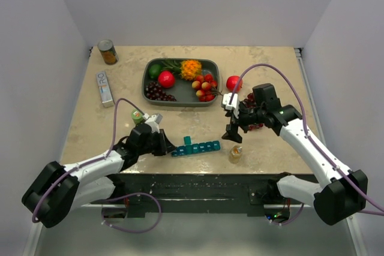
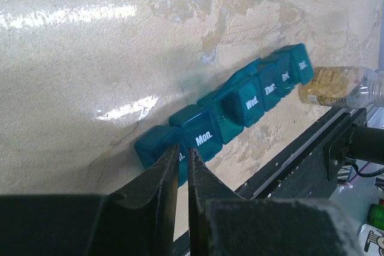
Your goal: Sort the pills into containers
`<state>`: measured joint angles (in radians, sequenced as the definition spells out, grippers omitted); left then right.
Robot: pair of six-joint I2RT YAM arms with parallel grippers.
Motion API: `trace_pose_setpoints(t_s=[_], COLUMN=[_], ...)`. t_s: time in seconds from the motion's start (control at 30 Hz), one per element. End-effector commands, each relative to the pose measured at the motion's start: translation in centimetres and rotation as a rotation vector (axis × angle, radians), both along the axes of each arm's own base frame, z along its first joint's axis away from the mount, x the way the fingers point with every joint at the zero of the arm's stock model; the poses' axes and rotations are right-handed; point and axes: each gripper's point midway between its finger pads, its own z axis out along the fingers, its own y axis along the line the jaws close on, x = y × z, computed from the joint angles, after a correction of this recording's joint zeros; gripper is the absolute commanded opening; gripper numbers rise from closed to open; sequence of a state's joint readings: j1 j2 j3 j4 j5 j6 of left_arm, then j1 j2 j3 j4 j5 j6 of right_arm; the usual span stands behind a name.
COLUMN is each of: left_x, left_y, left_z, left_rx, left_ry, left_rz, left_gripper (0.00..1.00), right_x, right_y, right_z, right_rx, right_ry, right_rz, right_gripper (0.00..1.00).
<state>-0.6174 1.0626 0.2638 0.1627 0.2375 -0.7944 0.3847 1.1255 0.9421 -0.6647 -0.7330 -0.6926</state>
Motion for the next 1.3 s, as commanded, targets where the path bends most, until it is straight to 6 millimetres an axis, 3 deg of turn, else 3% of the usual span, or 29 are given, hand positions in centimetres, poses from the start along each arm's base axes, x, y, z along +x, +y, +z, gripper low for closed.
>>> trace_pose_setpoints(t_s=[0.0, 0.3, 0.4, 0.5, 0.53, 0.63, 0.8, 0.93, 1.13, 1.27], left_x=[-0.3, -0.1, -0.2, -0.5, -0.7, -1.0, -1.3, -1.4, -1.7, -1.8], left_y=[0.3, 0.0, 0.1, 0.3, 0.4, 0.5, 0.7, 0.6, 0.7, 0.6], left_z=[-1.4, -1.2, -1.4, -1.7, -2.0, -2.3, -2.7, -2.7, -3.4, -3.4], left_rx=[0.019, 0.007, 0.009, 0.007, 0.01, 0.002, 0.003, -0.004, -0.006, -0.02], left_ry=[0.018, 0.012, 0.015, 0.022, 0.026, 0.035, 0.046, 0.048, 0.069, 0.072], left_rz=[0.005, 0.002, 0.005, 0.009, 0.01, 0.012, 0.018, 0.016, 0.021, 0.019], left_gripper=[0.15, 0.15, 0.15, 0.15, 0.15, 0.15, 0.15, 0.15, 0.13, 0.13], right_x=[0.1, 0.6, 0.4, 0.2, 0.4, 0.4, -0.3, -0.5, -0.3, -0.4], right_y=[0.4, 2.5, 4.5, 6.1, 6.6, 7.9, 9.3, 9.1, 8.8, 9.2], right_z=[0.7, -0.4, -2.7, -5.0, -5.4, -7.3, -10.7, -13.1, -15.2, -14.4], right_rx=[0.041, 0.019, -0.071, -0.15, -0.17, -0.206, -0.284, -0.338, -0.393, -0.374], right_ry=[-0.012, 0.052, 0.043, 0.047, 0.038, 0.062, 0.088, 0.116, 0.104, 0.111], right_rz=[0.011, 0.115, 0.159, 0.194, 0.196, 0.218, 0.247, 0.237, 0.217, 0.219], right_gripper=[0.99, 0.97, 0.91, 0.77, 0.67, 0.5, 0.33, 0.18, 0.09, 0.09])
